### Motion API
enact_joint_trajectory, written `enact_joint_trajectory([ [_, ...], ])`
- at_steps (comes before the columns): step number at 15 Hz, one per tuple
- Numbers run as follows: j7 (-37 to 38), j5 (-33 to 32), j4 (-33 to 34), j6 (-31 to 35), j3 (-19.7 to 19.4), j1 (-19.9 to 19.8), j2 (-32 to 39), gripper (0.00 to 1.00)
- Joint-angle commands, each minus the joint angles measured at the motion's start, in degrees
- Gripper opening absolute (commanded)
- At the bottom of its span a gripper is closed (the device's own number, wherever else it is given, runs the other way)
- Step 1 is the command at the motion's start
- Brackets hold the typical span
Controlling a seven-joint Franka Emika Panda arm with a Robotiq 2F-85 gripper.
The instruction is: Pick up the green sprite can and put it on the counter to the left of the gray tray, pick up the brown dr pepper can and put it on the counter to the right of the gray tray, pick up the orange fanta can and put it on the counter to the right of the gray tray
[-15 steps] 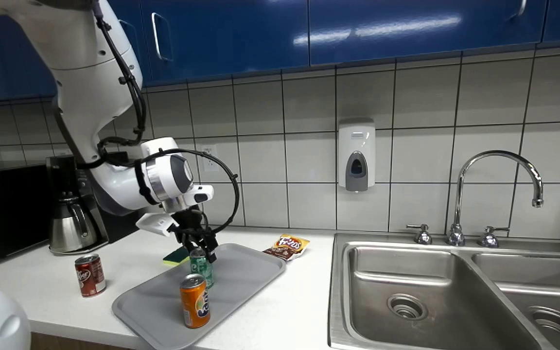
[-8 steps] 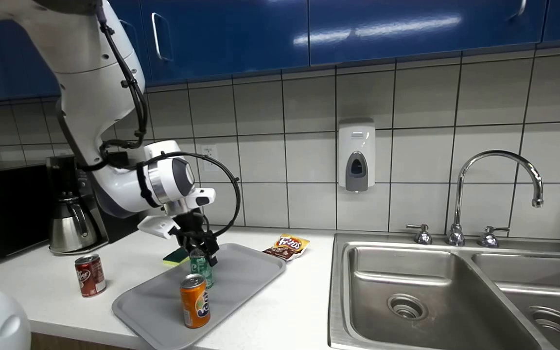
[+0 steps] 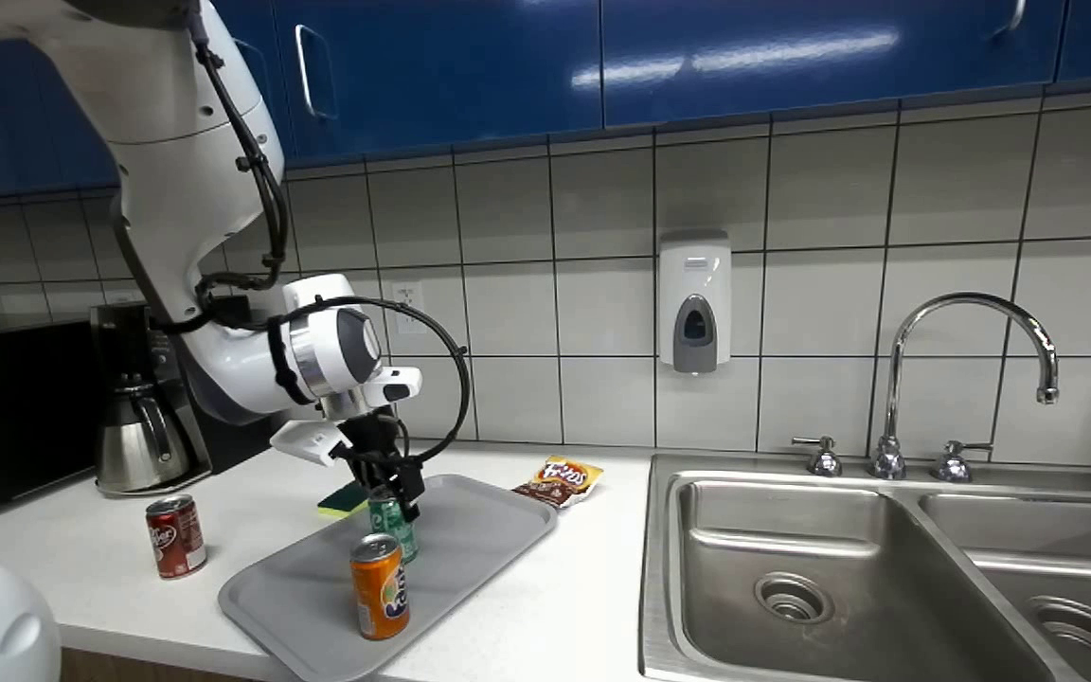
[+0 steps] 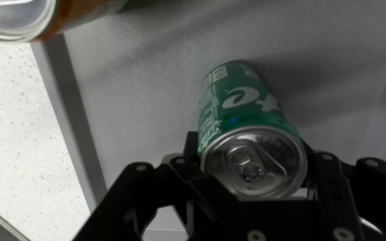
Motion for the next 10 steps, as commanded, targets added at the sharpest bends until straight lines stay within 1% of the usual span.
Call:
enact_joint_trajectory([
  [1, -1.17, 0.82, 0.19, -0.83, -0.91, 0.89, -0.37, 0.38],
  [10, -0.89, 1.14, -2.07, 1.05, -1.44, 0.32, -3.88, 0.38],
])
